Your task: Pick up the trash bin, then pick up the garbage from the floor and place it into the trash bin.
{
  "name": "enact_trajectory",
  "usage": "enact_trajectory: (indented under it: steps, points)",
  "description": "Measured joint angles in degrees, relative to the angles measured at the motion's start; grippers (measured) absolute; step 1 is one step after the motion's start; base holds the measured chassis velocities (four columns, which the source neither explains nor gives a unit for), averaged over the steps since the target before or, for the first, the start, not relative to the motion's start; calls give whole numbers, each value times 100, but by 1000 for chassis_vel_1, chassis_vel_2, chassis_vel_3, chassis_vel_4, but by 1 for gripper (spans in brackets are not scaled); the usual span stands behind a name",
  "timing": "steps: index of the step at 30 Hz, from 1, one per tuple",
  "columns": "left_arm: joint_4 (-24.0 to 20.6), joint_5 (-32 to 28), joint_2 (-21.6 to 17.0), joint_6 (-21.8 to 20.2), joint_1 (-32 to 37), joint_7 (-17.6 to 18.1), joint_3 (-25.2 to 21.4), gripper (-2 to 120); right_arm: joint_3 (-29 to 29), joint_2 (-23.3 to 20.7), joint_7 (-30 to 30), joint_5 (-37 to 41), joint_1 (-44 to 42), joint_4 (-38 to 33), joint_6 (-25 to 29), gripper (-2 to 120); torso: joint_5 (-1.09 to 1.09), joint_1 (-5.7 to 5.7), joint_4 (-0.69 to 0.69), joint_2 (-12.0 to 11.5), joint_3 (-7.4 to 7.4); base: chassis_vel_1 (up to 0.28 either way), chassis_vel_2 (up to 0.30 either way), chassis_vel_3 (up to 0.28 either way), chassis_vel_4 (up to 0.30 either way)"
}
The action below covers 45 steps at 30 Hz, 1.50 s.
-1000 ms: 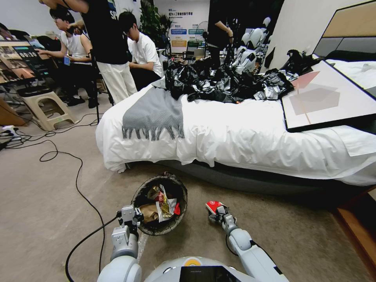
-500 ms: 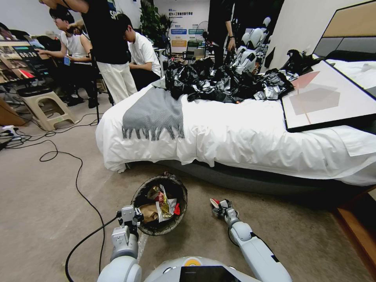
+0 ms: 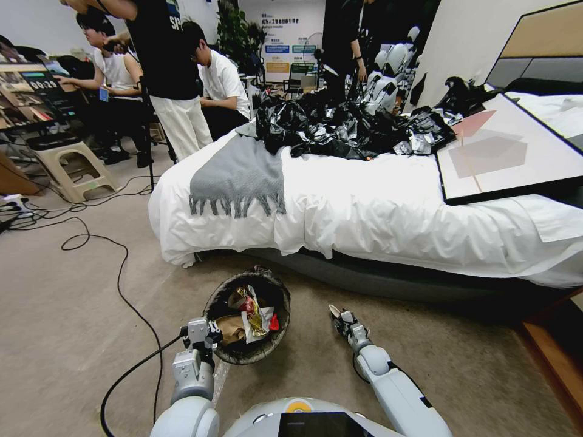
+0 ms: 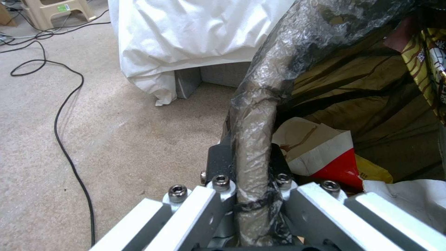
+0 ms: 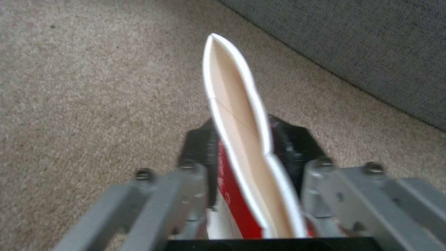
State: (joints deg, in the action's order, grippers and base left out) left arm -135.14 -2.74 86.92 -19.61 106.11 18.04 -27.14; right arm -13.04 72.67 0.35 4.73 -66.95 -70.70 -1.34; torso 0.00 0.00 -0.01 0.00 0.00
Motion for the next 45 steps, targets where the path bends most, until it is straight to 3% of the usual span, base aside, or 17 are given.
enact_trajectory:
  steps: [5, 16, 20, 26, 28, 29, 31, 33, 36, 37, 40, 45]
  points:
    - [0, 12, 5, 0, 1, 0, 8, 0, 11, 5, 1, -2, 6, 7, 45, 0, 0, 0, 0, 0, 0, 0, 0, 0, 0]
    - [0, 16, 6, 0, 5, 0, 7, 0, 22, 5, 43, -37, -1, -104, 191, 0, 0, 0, 0, 0, 0, 0, 0, 0, 0]
    - [2, 21, 7, 0, 8, 1, 12, 0, 14, -19, 87, -30, -123, -520, 260, 0, 1, 0, 0, 0, 0, 0, 0, 0, 0]
    - [12, 27, -3, 0, 15, 1, 19, 0, -80, -98, 200, 31, -372, -1652, 273, 0, 0, 0, -1, 0, 0, 0, 0, 0, 0]
    - [34, 37, -3, 0, 16, 2, 42, 0, -122, -107, 257, 83, -472, -2613, 342, 0, -1, 0, 0, 0, 0, 0, 0, 0, 0]
    - [34, 37, -3, 0, 16, 2, 42, 0, -122, -107, 257, 83, -472, -2613, 342, 0, -1, 0, 0, 0, 0, 0, 0, 0, 0]
    - [43, 44, -5, -1, 17, 2, 58, 0, -94, -108, 231, 225, -491, -3399, 598, 0, -1, 0, 0, 0, -1, 0, 0, 0, 0]
    - [46, 44, -7, -2, 17, 2, 62, 0, -72, -109, 184, 279, -486, -3587, 710, 0, -1, 0, 0, 0, 0, 0, 0, 0, 0]
    - [59, 44, -20, -6, 16, 2, 75, 0, 59, -144, -321, 641, -387, -4440, 1232, 0, 0, 0, 1, 0, 0, 0, 0, 0, 0]
    - [59, 44, -20, -6, 16, 2, 75, 0, 59, -144, -321, 641, -387, -4440, 1232, 0, 0, 0, 1, 0, 0, 0, 0, 0, 0]
    - [75, 44, -27, -12, 10, 2, 95, 0, 323, -294, -1028, 1334, -399, -5299, 1528, 0, 0, 0, 0, 0, -1, 0, 0, 0, 0]
    - [76, 48, -22, -21, -9, -2, 112, 0, 553, -522, -1390, 1582, -526, -5700, 1627, 0, 0, 0, 0, 0, -1, 0, 0, 0, 0]
